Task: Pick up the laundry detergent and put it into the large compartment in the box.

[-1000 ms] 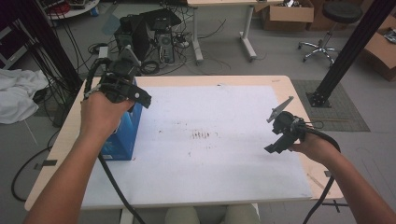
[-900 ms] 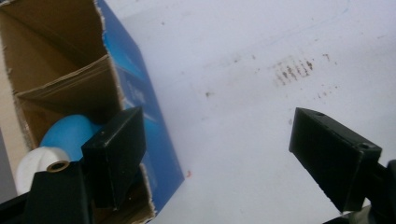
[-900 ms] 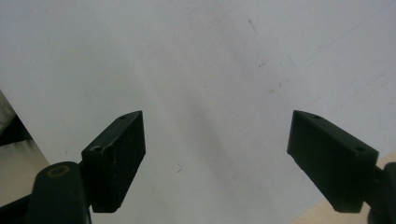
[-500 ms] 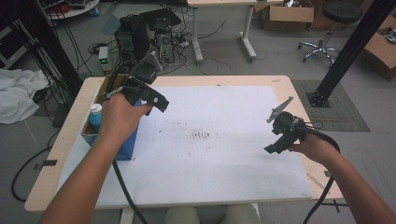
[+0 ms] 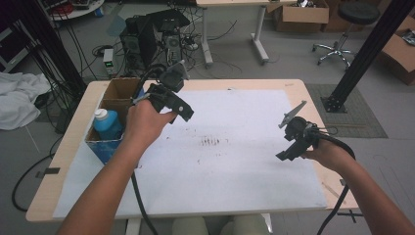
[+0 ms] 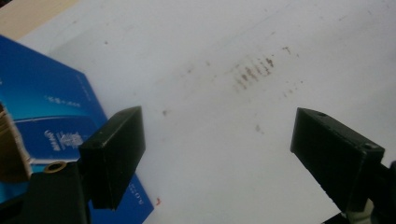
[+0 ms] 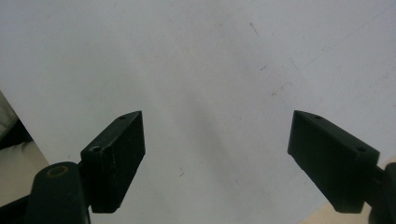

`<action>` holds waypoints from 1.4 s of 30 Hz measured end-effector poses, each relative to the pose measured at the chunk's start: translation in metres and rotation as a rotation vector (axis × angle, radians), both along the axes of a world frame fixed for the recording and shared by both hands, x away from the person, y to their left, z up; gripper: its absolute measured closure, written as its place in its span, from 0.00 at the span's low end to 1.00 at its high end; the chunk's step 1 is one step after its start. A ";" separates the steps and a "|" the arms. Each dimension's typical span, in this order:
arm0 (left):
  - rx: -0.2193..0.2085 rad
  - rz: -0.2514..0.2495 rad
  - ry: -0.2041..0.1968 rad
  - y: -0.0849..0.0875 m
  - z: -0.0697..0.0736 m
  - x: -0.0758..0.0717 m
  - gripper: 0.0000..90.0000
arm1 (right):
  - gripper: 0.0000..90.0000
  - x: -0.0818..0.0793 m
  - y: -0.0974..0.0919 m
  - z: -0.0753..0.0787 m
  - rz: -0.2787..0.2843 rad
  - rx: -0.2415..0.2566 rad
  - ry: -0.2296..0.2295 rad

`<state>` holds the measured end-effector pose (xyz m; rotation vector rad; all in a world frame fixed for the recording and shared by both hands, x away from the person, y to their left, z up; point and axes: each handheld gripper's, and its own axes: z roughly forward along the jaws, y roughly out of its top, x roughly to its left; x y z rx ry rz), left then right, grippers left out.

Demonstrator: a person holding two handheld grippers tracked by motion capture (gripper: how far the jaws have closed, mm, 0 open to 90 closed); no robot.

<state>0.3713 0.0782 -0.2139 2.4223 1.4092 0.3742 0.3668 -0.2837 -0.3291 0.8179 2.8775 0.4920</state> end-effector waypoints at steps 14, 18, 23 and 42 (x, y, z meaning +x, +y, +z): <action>0.006 -0.113 0.026 -0.042 -0.021 0.005 0.21 | 0.21 0.002 -0.001 0.003 -0.005 0.000 -0.002; -0.009 -0.139 0.043 -0.050 -0.027 0.005 0.21 | 0.21 0.006 0.000 0.004 -0.003 0.000 -0.006; -0.020 -0.151 0.041 -0.052 -0.028 0.006 0.21 | 0.21 0.007 0.001 0.005 0.001 0.003 -0.007; -0.018 -0.156 0.048 -0.047 -0.029 0.007 0.21 | 0.21 0.007 0.003 0.003 0.005 0.006 0.001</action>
